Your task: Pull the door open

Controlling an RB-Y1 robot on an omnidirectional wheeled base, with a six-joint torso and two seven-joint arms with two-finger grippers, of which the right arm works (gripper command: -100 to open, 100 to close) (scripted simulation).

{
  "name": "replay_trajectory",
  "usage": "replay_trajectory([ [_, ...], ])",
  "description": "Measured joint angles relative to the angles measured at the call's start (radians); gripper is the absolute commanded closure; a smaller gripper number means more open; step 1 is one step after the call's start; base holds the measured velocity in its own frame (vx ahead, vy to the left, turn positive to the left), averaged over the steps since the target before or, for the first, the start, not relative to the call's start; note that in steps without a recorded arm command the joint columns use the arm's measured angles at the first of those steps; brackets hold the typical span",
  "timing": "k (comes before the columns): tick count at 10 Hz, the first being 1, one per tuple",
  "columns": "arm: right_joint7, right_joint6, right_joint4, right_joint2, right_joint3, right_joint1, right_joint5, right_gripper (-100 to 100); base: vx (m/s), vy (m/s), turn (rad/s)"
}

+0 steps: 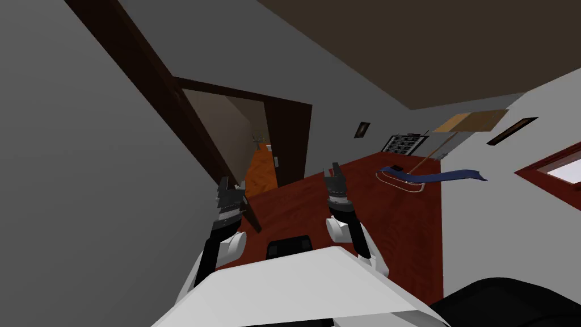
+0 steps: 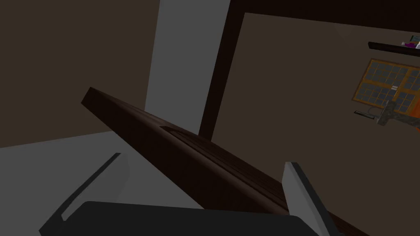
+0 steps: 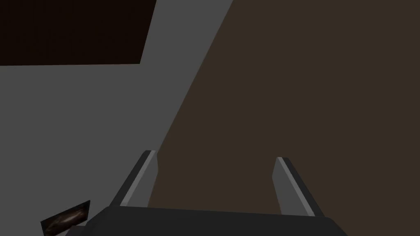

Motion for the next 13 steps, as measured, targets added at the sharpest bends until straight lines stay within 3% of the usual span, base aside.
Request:
replay_trajectory([
  [13, -0.019, -0.014, 0.297, -0.080, -0.073, -0.131, -0.053, -100, 0.064, 0.022, 0.117],
])
